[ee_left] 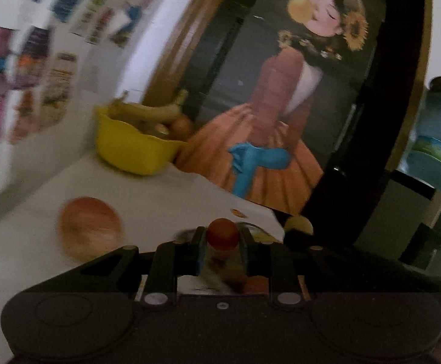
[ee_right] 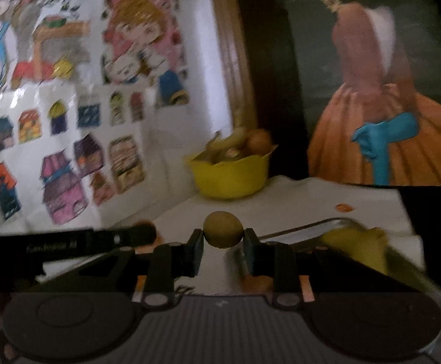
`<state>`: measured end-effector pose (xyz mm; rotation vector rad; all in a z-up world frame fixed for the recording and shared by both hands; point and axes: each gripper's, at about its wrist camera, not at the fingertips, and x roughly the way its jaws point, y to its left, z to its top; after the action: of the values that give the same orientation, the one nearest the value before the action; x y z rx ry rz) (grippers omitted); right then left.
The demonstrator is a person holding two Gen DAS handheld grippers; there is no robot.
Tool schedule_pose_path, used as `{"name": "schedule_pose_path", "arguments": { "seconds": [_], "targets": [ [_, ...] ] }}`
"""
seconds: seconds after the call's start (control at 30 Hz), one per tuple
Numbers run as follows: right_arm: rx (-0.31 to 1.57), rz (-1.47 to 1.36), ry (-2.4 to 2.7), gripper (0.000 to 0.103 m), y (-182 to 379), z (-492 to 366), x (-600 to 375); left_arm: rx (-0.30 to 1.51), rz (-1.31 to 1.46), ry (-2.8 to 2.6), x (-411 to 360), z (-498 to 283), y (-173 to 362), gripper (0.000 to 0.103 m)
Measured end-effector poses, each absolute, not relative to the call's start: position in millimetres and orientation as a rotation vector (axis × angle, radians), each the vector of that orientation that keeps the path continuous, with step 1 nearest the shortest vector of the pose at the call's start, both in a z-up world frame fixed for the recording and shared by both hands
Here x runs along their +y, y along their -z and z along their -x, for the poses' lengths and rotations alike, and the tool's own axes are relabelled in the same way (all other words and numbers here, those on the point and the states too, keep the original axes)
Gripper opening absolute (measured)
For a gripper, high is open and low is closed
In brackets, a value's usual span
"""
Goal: Organize fruits
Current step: 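Carry the cherry tomato and kiwi over the metal tray with both grippers, then open both grippers to drop the tomato and kiwi into the tray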
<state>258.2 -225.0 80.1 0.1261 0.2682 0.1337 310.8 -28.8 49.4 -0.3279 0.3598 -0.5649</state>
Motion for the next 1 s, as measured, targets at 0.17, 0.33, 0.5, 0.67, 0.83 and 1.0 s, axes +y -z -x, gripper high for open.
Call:
{"name": "schedule_pose_path", "arguments": {
  "seconds": [0.17, 0.33, 0.5, 0.67, 0.83, 1.0],
  "targets": [
    [0.233, -0.157, -0.020, 0.032, -84, -253, -253, 0.372, 0.324, 0.648, -66, -305, -44, 0.024],
    [0.224, -0.205, 0.051, 0.032, -82, -248, -281, 0.386, 0.262, 0.717, -93, -294, -35, 0.024],
    [0.234, -0.208, 0.101, 0.032, -76, -236, -296, 0.400, 0.218, 0.774, -105, -287, -28, 0.024],
    [0.249, -0.204, 0.109, 0.032, -70, -228, -297, 0.411, 0.137, 0.805, -119, -281, -24, 0.025],
    [0.275, -0.190, 0.110, 0.032, -66, -228, -296, 0.428, 0.161, 0.813, -117, -283, -22, 0.025],
    [0.296, -0.182, 0.115, 0.032, -63, -230, -295, 0.491, 0.161, 0.787, -119, -291, -19, 0.025]
  ]
}}
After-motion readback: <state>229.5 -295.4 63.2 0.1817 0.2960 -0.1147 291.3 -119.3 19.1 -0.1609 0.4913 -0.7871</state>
